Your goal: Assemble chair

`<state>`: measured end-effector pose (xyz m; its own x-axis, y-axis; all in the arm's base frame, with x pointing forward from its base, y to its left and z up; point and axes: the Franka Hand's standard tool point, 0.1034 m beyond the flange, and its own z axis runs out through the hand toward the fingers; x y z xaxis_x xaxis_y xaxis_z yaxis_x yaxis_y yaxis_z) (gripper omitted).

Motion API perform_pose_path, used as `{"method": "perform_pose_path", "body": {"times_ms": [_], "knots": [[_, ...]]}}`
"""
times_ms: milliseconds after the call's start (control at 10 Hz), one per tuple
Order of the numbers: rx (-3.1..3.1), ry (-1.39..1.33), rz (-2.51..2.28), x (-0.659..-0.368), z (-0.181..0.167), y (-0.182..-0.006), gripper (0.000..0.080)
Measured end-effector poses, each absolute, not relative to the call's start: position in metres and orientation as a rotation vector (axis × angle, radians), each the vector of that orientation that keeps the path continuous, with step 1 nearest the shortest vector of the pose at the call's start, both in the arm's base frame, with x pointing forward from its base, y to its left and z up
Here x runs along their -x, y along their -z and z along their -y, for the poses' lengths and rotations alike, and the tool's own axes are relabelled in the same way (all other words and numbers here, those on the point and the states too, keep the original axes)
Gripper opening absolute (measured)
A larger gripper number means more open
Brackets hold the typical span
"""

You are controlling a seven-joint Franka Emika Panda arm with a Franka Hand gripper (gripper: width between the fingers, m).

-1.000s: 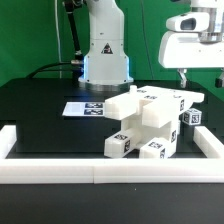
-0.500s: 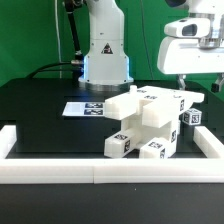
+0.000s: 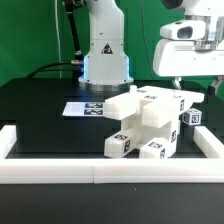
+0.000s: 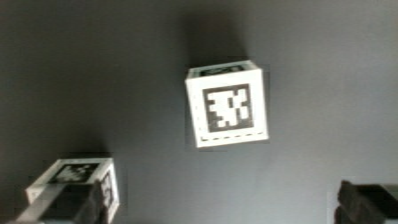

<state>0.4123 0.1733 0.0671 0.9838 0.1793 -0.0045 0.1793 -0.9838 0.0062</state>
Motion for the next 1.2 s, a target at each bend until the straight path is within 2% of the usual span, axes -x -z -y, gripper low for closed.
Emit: {"method": "perform_pose_path", "body": {"times_ms": [900,1200], "knots": [[-3.122,0.002,-0.280,-0.430,-0.140,-0.070,0.0649],[-3.126,0.003,-0.242,-0.428,-0.146,-0.070,0.0649]]}}
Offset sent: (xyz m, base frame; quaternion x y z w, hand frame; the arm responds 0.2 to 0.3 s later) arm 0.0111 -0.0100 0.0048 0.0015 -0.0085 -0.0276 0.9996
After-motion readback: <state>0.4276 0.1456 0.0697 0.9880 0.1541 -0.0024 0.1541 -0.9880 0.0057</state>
